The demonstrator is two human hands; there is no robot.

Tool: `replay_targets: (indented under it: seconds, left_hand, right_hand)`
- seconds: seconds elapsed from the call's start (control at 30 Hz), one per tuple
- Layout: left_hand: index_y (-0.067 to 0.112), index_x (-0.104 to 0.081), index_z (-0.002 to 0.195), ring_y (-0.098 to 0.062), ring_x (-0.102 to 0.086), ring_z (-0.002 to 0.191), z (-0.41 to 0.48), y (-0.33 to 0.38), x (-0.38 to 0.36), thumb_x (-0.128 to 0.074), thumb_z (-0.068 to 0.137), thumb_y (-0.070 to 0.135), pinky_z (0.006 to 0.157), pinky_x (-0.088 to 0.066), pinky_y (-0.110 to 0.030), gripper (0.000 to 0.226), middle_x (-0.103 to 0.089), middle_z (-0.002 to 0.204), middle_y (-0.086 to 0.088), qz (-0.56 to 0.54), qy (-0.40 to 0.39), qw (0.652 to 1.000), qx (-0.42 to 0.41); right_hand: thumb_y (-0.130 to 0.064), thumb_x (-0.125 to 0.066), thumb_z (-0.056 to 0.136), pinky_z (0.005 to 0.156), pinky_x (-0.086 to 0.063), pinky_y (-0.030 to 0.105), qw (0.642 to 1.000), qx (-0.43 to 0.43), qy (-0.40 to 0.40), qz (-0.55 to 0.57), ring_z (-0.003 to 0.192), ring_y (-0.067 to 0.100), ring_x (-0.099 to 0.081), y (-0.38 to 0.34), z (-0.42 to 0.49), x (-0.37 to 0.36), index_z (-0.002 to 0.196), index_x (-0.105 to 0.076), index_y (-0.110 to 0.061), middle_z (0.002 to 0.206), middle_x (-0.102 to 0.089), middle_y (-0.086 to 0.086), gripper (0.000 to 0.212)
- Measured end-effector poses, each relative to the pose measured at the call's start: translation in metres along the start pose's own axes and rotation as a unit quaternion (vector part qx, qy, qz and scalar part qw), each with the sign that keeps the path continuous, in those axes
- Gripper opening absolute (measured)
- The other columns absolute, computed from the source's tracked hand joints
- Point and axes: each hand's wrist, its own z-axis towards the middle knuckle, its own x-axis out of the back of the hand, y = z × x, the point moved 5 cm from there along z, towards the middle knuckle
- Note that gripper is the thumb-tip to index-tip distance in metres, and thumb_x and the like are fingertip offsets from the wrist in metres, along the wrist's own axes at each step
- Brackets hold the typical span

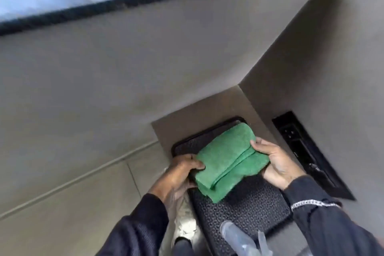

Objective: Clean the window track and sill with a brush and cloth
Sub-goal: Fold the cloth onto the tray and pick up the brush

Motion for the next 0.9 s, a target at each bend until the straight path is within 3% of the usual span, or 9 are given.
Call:
replay_targets:
  seconds: [0.17, 0.3, 0.37, 0.5, 0.57, 0.67, 0.73, 0.83, 0.9]
  left_hand:
    - [0.020, -0.065, 0.094, -0.022, -0.066, 0.083, 0.046, 0.004, 0.032, -0.074, 0.072, 0.000, 0.080, -0.056, -0.034, 0.031, -0.071, 0.095, -0.007, 0.172, 0.296, 0.933, -0.109]
    - [0.014, -0.057, 0.114, -0.020, -0.063, 0.099, 0.016, 0.029, 0.031, -0.061, 0.081, -0.001, 0.085, -0.046, -0.024, 0.037, -0.066, 0.113, -0.006, 0.224, 0.316, 0.908, -0.157]
    - [0.014, -0.061, 0.107, -0.019, -0.064, 0.096, -0.022, 0.050, 0.025, -0.059, 0.082, -0.002, 0.081, -0.047, -0.023, 0.030, -0.068, 0.109, -0.005, 0.237, 0.334, 0.886, -0.216]
    - [0.019, -0.068, 0.087, -0.016, -0.070, 0.081, -0.122, 0.129, -0.011, -0.062, 0.082, 0.001, 0.072, -0.053, -0.023, 0.019, -0.074, 0.084, 0.001, 0.176, 0.292, 0.849, -0.404]
    - [0.022, -0.069, 0.082, -0.015, -0.071, 0.073, -0.184, 0.185, -0.029, -0.061, 0.080, 0.011, 0.066, -0.056, -0.028, 0.014, -0.074, 0.077, 0.002, 0.168, 0.299, 0.784, -0.518]
    - [0.021, -0.068, 0.079, -0.013, -0.062, 0.057, -0.258, 0.258, -0.038, -0.057, 0.079, 0.010, 0.055, -0.047, -0.025, 0.015, -0.066, 0.060, 0.001, 0.183, 0.424, 0.630, -0.624]
    - [0.017, -0.069, 0.083, -0.016, -0.060, 0.062, -0.275, 0.298, -0.037, -0.057, 0.081, 0.014, 0.060, -0.041, -0.027, 0.012, -0.065, 0.064, 0.002, 0.224, 0.502, 0.577, -0.604]
    - [0.011, -0.067, 0.101, -0.032, -0.061, 0.094, -0.253, 0.336, -0.032, -0.060, 0.086, 0.039, 0.080, -0.044, -0.035, 0.032, -0.066, 0.100, -0.011, 0.404, 0.516, 0.615, -0.439]
    - [0.010, -0.067, 0.095, -0.035, -0.059, 0.097, -0.237, 0.340, -0.035, -0.063, 0.085, 0.042, 0.078, -0.048, -0.040, 0.035, -0.063, 0.106, -0.013, 0.502, 0.474, 0.618, -0.376]
  right_hand:
    - [-0.001, -0.054, 0.094, 0.082, -0.055, 0.045, 0.991, 0.014, 0.104, -0.079, 0.090, 0.030, -0.069, 0.034, 0.067, 0.026, 0.113, -0.065, -0.001, 0.110, -0.070, 0.022, 0.022]
    - [-0.002, -0.050, 0.096, 0.079, -0.050, 0.034, 0.978, 0.057, 0.192, -0.058, 0.101, 0.026, -0.064, 0.024, 0.064, 0.025, 0.118, -0.062, -0.003, 0.122, -0.066, 0.020, 0.025]
    - [-0.004, -0.050, 0.097, 0.077, -0.050, 0.028, 0.976, 0.093, 0.185, -0.063, 0.098, 0.023, -0.065, -0.003, 0.047, 0.012, 0.120, -0.060, -0.004, 0.122, -0.066, 0.019, 0.026]
    - [-0.005, -0.056, 0.095, 0.062, -0.054, 0.021, 0.966, 0.230, 0.110, -0.044, 0.068, 0.013, -0.069, -0.094, -0.004, -0.050, 0.107, -0.066, -0.004, 0.088, -0.073, 0.012, 0.016]
    - [-0.010, -0.064, 0.091, 0.055, -0.054, 0.020, 0.952, 0.299, 0.052, -0.023, 0.060, 0.012, -0.067, -0.146, -0.039, -0.097, 0.091, -0.069, -0.010, 0.068, -0.072, 0.003, 0.006]
    - [-0.016, -0.068, 0.089, 0.048, -0.052, 0.021, 0.930, 0.367, -0.006, -0.018, 0.049, 0.010, -0.062, -0.203, -0.087, -0.160, 0.078, -0.067, -0.012, 0.056, -0.067, -0.002, 0.012]
    - [-0.019, -0.069, 0.089, 0.046, -0.052, 0.022, 0.923, 0.383, -0.010, -0.038, 0.045, 0.010, -0.061, -0.222, -0.108, -0.188, 0.080, -0.067, -0.009, 0.057, -0.066, 0.001, 0.013]
    - [-0.024, -0.078, 0.082, 0.046, -0.053, 0.023, 0.925, 0.375, -0.018, -0.056, 0.048, 0.013, -0.064, -0.227, -0.120, -0.209, 0.083, -0.069, -0.005, 0.061, -0.068, 0.007, 0.021]
    - [-0.027, -0.082, 0.077, 0.046, -0.053, 0.024, 0.930, 0.360, -0.019, -0.067, 0.050, 0.015, -0.066, -0.221, -0.123, -0.213, 0.081, -0.069, -0.005, 0.063, -0.069, 0.008, 0.025]
